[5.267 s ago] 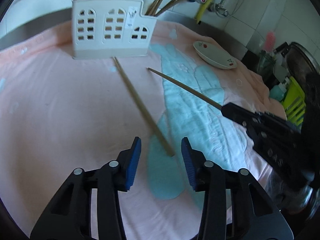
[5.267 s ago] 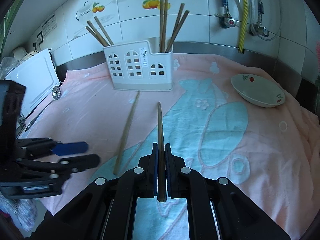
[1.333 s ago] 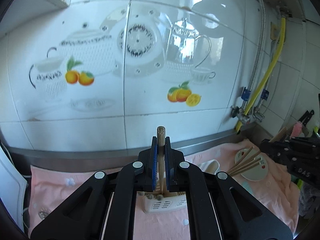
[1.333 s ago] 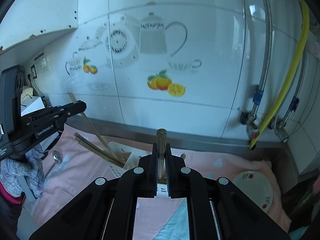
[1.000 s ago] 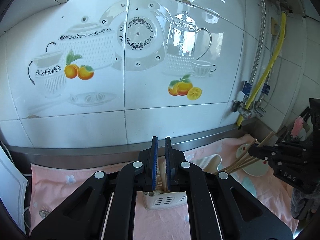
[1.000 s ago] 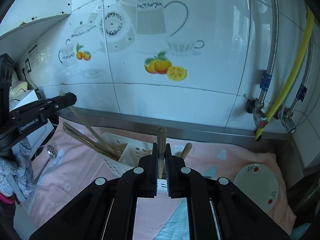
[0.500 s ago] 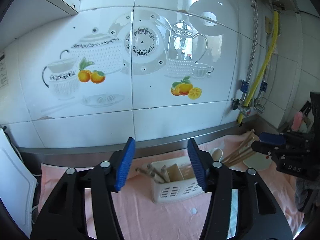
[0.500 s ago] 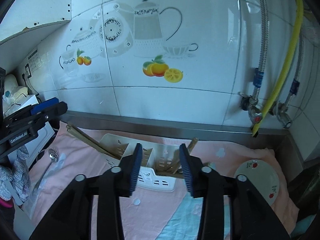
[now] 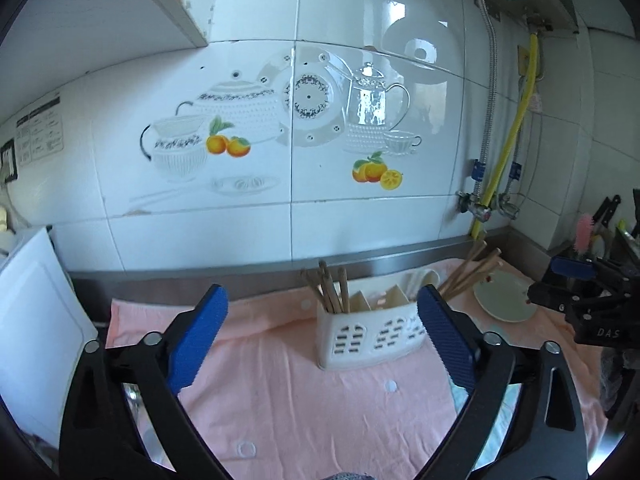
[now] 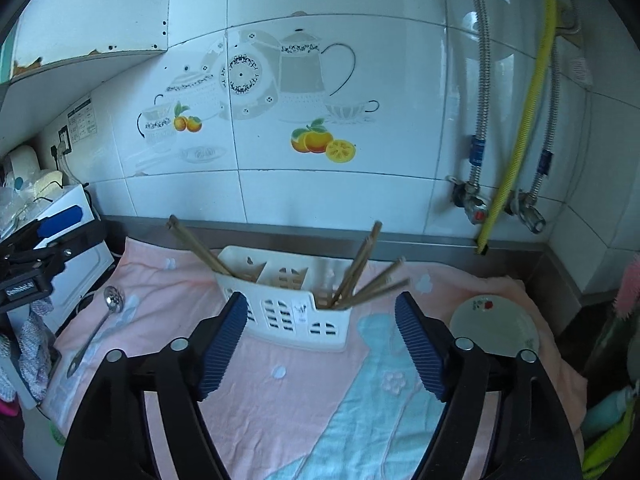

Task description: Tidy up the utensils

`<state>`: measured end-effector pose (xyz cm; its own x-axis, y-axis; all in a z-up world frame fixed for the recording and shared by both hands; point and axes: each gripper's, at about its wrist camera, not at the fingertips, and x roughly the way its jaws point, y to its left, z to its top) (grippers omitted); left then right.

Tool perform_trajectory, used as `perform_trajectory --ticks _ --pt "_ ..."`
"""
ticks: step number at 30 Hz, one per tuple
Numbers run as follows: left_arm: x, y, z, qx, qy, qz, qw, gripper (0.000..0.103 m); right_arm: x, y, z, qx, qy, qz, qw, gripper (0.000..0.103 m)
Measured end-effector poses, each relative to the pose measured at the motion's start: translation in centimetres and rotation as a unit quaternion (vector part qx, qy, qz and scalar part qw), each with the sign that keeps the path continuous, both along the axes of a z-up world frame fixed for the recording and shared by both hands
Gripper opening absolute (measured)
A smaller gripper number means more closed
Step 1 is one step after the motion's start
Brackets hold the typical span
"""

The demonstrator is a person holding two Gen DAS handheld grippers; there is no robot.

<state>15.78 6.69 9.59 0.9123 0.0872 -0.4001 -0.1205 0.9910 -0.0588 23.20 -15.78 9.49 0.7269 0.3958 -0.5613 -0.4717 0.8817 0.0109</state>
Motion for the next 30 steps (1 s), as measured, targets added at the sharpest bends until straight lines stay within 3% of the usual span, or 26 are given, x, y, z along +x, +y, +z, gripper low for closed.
perform_trajectory --ticks 6,11,18,23,30 --pt "-3.5 0.2 -1.3 -0.015 0.002 0.004 0.9999 0.098 -3.3 -0.8 -1.1 0.009 0.002 -0.014 1.0 0.083" --pt "-6.0 -0.2 -2.0 -0.003 0.004 0.008 1.0 0.098 -6.0 -1.1 -2.2 -0.001 -0.012 -0.029 1.0 0.088" --pt "-9.1 -0.7 -2.9 0.006 0.0 0.014 0.9999 0.098 -9.5 -1.5 -3.8 0.023 -0.001 -0.028 0.999 0.09" --pt "-11.2 -1.0 -3.9 0.019 0.0 0.024 0.9995 0.098 -12.1 -1.2 -4.3 0.004 -0.022 -0.032 0.999 0.092" --pt "-13.3 -0.9 -5.7 0.008 0.013 0.023 0.9996 0.098 -14.5 -1.7 -5.4 0.015 -0.023 -0.032 0.999 0.093"
